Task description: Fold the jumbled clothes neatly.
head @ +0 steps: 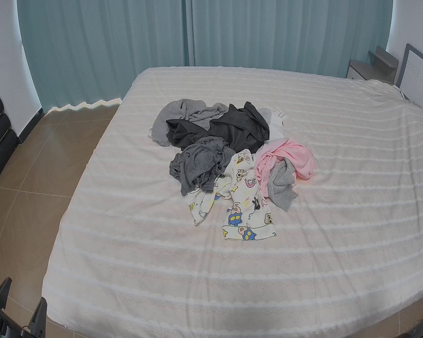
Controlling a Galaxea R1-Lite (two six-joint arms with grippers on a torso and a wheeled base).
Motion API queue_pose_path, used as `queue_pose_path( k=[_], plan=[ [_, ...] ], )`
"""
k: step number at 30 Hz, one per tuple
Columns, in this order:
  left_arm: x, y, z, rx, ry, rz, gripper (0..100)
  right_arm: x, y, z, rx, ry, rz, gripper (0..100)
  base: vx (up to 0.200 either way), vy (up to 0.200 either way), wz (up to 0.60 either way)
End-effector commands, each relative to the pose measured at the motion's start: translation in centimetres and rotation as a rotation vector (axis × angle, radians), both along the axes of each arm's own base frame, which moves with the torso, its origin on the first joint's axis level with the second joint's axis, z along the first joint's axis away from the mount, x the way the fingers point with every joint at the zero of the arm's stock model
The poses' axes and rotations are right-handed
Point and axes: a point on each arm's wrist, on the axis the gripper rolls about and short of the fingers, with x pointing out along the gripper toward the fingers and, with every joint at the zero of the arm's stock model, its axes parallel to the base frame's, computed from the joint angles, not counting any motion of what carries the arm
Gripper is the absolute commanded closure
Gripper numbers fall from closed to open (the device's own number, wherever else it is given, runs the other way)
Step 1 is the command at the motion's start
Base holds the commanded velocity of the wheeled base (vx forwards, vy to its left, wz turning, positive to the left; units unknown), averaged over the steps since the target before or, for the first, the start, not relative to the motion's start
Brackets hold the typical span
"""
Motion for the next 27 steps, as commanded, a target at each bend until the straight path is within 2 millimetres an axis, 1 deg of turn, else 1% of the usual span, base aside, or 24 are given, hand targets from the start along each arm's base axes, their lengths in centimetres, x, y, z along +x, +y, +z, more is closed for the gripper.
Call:
queue_pose_path(
  k=[1, 2, 3, 5, 7, 8, 10, 13, 14, 15, 16, 17, 18, 20, 22, 23, 24, 27],
  plan=[
    [0.0, 0.0, -0.5, -0.003, 0.002, -0.002, 0, 10.7, 1.4, 2.8, 0.162, 0.509, 0.239, 0, 0.000, 0.000, 0.00],
    [0.0, 0.0, -0.5, -0.003, 0.002, -0.002, 0, 11.8, 1.6, 2.3, 0.172, 0.565, 0.243, 0, 0.000, 0.000, 0.00],
    [0.0, 0.0, -0.5, -0.003, 0.002, -0.002, 0, 12.0, 1.7, 2.2, 0.174, 0.577, 0.244, 0, 0.000, 0.000, 0.00],
    [0.0, 0.0, -0.5, -0.003, 0.002, -0.002, 0, 15.7, 3.1, 0.6, 0.197, 0.715, 0.280, 0, 0.000, 0.000, 0.00],
    [0.0, 0.0, -0.5, -0.003, 0.002, -0.002, 0, 17.4, 3.9, -0.1, 0.211, 0.745, 0.298, 0, 0.000, 0.000, 0.00],
    [0.0, 0.0, -0.5, -0.003, 0.002, 0.000, 0, 18.9, 4.9, -1.0, 0.216, 0.772, 0.322, 0, 0.000, 0.000, 0.00],
    [0.0, 0.0, -0.5, -0.003, 0.002, -0.002, 0, 21.3, 6.4, -2.4, 0.214, 0.819, 0.345, 0, 0.000, 0.000, 0.00],
    [0.0, 0.0, -0.5, -0.003, 0.002, -0.002, 0, 24.8, 8.2, -4.8, 0.216, 0.875, 0.327, 0, 0.000, 0.000, 0.00],
    [0.0, 0.0, -0.5, -0.003, 0.002, -0.002, 0, 25.3, 8.4, -5.0, 0.217, 0.883, 0.322, 0, 0.000, 0.000, 0.00],
    [0.0, 0.0, -0.5, -0.003, 0.002, -0.002, 0, 26.5, 9.5, -6.1, 0.207, 0.906, 0.308, 0, 0.000, 0.000, 0.00],
    [0.0, 0.0, -0.5, -0.003, 0.002, -0.002, 0, 27.3, 10.4, -7.1, 0.191, 0.933, 0.294, 0, 0.000, 0.000, 0.00],
    [0.0, 0.0, -0.5, -0.003, 0.002, -0.002, 0, 27.3, 10.4, -7.1, 0.191, 0.933, 0.294, 0, 0.000, 0.000, 0.00],
    [0.0, 0.0, -0.5, -0.003, 0.002, -0.002, 0, 28.2, 11.3, -8.1, 0.167, 0.953, 0.269, 0, 0.000, 0.000, 0.00],
    [0.0, 0.0, -0.5, -0.003, 0.002, -0.002, 0, 29.2, 12.3, -9.2, 0.147, 0.970, 0.252, 0, 0.000, 0.000, 0.00],
    [0.0, 0.0, -0.5, -0.003, 0.002, -0.002, 0, 30.3, 12.8, -9.9, 0.144, 0.972, 0.247, 0, 0.000, 0.000, 0.00],
    [0.0, 0.0, -0.5, -0.003, 0.002, 0.000, 0, 30.4, 12.8, -10.0, 0.143, 0.973, 0.247, 0, 0.000, 0.000, 0.00],
    [0.0, 0.0, -0.5, -0.003, 0.002, -0.002, 0, 31.5, 13.3, -10.6, 0.145, 0.970, 0.244, 0, 0.000, 0.000, 0.00],
    [0.0, 0.0, -0.5, -0.003, 0.002, 0.000, 0, 33.1, 13.9, -10.7, 0.176, 0.932, 0.201, 0, 0.000, 0.000, 0.00]
  ],
)
